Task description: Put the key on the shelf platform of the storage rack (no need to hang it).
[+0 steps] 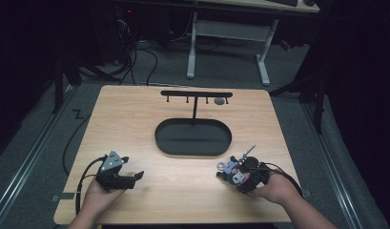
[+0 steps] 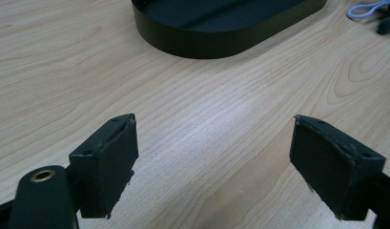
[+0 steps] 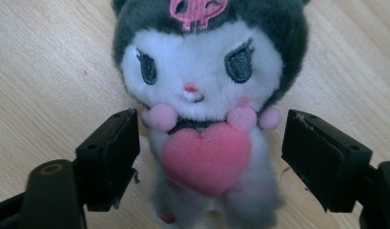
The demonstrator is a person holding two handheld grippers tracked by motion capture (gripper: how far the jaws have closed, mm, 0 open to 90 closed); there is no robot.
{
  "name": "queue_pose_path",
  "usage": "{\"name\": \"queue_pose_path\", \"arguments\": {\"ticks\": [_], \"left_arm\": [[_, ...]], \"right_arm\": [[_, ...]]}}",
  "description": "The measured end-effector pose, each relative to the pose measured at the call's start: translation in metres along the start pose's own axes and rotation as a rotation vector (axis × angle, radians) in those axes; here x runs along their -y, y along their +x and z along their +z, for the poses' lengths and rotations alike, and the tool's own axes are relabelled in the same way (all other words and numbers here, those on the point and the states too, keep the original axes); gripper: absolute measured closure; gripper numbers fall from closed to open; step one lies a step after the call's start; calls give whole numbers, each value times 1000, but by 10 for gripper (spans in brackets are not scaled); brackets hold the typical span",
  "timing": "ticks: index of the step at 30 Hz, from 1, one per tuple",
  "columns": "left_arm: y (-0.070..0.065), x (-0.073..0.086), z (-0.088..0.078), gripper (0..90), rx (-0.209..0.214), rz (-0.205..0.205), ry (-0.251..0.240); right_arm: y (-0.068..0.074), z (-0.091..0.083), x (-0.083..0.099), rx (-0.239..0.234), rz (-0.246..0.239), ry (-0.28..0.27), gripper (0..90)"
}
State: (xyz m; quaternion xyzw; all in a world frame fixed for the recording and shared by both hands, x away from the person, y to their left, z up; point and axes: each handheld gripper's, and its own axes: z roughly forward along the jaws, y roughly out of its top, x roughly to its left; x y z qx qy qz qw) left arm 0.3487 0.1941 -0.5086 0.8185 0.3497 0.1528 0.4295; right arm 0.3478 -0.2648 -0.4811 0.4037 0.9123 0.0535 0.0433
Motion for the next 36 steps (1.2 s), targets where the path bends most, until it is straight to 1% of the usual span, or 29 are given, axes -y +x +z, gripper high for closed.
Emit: {"name": "queue_pose_path", "arguments": {"ticks": [4, 7, 10, 12, 17, 19, 20, 24, 25, 31, 36], "left_arm": [[0, 0, -1, 174, 1, -3, -3], [0, 0, -1, 174, 2, -3, -2], [0, 0, 0, 175, 0, -4, 0], [-1, 0, 0, 175, -1, -3, 2], [-1, 0, 1, 174, -9, 6, -1], [-1, 0, 1, 174, -10, 6, -4], [-1, 0, 1, 173, -10, 6, -4], [-2, 0, 1, 172, -19, 15, -5], [-2, 0, 1, 171, -22, 17, -4], [-3, 0, 0, 170, -23, 22, -7], [-3, 0, 0, 170, -21, 24, -5]], "right_arm": [[1, 1, 1, 5, 10, 11, 244], [0, 2, 3, 8, 4, 1, 281], [0, 1, 4, 8, 7, -8, 341], [0, 1, 4, 11, 6, -11, 351], [1, 2, 4, 17, -23, -11, 402], [1, 1, 4, 6, -21, -4, 432], [1, 0, 4, -5, -26, 5, 438], [2, -3, 4, 3, -7, -2, 450], [2, -5, 3, 15, -9, -9, 451], [3, -21, -1, 40, -11, -50, 452], [0, -30, -8, 46, 0, -73, 452]]}}
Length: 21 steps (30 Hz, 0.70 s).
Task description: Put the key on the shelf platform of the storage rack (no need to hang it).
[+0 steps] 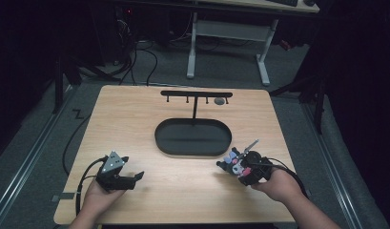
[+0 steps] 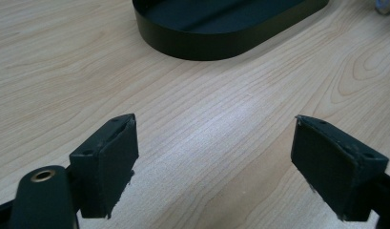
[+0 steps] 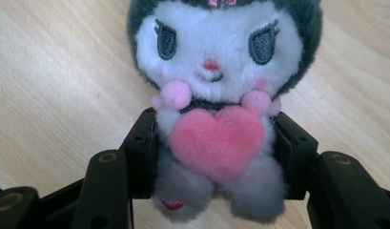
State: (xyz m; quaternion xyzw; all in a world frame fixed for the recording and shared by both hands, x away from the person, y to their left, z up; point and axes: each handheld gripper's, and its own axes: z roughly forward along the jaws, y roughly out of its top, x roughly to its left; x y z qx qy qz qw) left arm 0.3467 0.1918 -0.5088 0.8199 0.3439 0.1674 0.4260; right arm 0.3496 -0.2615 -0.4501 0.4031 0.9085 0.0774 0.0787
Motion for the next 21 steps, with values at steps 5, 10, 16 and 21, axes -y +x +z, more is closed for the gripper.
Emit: {"name": "queue_pose_path", "arguments": {"ticks": [5, 10, 16, 21], "left_arm": [[0, 0, 1, 167, -6, 10, 10], [0, 0, 2, 166, -14, 16, 15], [1, -1, 1, 167, -27, 20, 19], [0, 0, 2, 166, -29, 29, 29]], "right_arm": [[-3, -2, -9, -14, 11, -1, 452], [-4, -4, -22, -20, 22, -4, 451], [-6, -7, -38, -15, 2, -14, 451], [-9, -9, -53, -13, 1, -16, 451]]}}
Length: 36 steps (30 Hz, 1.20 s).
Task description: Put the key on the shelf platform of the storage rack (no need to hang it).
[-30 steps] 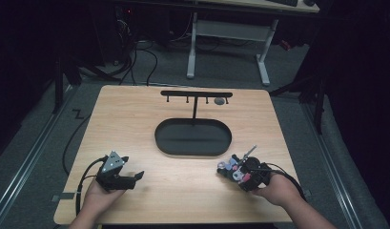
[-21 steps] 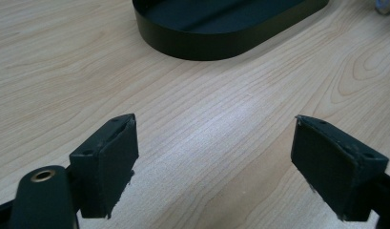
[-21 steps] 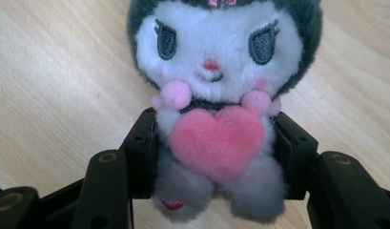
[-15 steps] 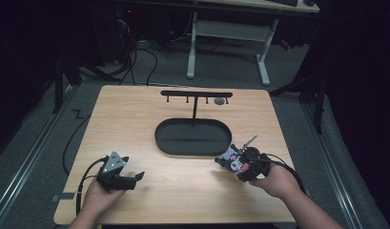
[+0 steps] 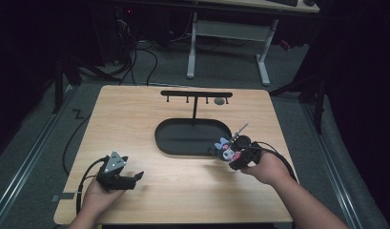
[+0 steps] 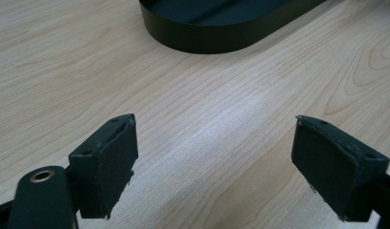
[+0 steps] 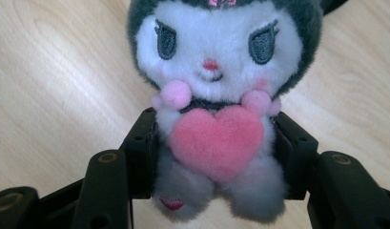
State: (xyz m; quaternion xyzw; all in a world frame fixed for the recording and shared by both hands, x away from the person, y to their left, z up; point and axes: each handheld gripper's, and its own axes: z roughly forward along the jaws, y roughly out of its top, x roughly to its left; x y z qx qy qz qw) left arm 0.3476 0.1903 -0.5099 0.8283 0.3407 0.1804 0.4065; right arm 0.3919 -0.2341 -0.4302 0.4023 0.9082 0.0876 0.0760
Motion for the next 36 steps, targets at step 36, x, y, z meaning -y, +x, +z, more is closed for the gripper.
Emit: {"name": "queue_pose_path", "arguments": {"ticks": [36], "left_arm": [[10, 20, -22, 167, -26, -48, -8]], "right_arm": [[-6, 41, -112, -9, -62, -22, 450]]}}
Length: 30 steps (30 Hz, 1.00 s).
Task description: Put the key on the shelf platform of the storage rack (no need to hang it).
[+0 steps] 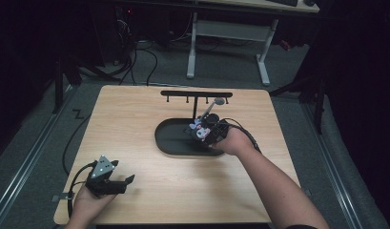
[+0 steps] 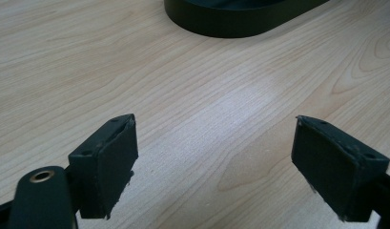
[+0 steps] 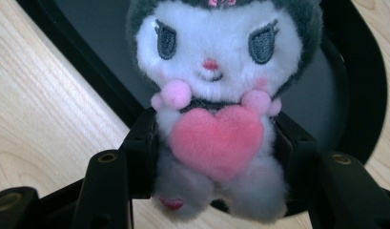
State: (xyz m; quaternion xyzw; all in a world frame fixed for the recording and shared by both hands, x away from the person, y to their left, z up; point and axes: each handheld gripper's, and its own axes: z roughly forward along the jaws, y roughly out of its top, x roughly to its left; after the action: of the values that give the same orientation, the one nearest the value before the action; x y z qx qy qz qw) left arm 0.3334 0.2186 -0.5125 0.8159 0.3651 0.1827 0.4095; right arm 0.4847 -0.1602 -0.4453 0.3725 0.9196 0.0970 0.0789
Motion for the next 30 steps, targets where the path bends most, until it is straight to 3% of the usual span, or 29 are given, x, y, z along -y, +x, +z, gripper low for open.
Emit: {"name": "queue_pose_path", "arguments": {"ticks": [9, 13, 16, 30], "left_arm": [[-1, 0, 1, 170, 6, 2, 3], [-2, -1, 3, 171, 12, 5, 4], [-2, -2, 3, 172, 13, 6, 7], [-1, -1, 3, 174, 14, 5, 12]], "right_arm": [[3, 8, -6, 10, -9, 2, 451], [2, 14, -5, 25, -17, 32, 450], [0, 17, -3, 20, 6, 44, 450], [-9, 32, 8, 20, 21, 80, 442]]}}
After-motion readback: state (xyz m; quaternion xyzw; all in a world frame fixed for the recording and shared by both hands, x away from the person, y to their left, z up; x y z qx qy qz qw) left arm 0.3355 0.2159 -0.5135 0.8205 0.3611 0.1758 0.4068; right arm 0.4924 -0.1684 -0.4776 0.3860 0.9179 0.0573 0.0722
